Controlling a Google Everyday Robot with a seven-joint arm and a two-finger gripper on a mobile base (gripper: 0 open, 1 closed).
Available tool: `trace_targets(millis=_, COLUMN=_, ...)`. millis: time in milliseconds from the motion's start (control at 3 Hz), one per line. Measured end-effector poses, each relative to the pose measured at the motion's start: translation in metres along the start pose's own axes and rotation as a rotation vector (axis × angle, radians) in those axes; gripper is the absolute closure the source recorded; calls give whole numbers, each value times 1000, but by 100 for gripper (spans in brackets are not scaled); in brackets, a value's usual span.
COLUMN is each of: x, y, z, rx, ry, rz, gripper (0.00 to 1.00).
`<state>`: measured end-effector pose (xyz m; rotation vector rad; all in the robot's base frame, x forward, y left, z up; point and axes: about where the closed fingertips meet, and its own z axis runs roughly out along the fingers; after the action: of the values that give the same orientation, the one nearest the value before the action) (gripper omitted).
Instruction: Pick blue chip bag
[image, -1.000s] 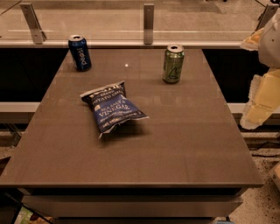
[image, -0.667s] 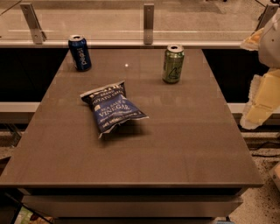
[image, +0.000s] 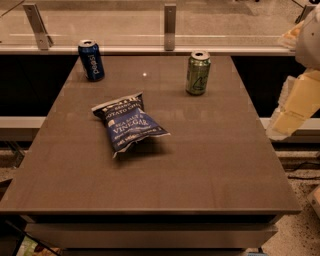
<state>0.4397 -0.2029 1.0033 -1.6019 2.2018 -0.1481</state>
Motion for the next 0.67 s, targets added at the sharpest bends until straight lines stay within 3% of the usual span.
trace_targets(millis=667, x=-16, y=-3, z=12, rx=47, ry=-148, rz=77, gripper=0)
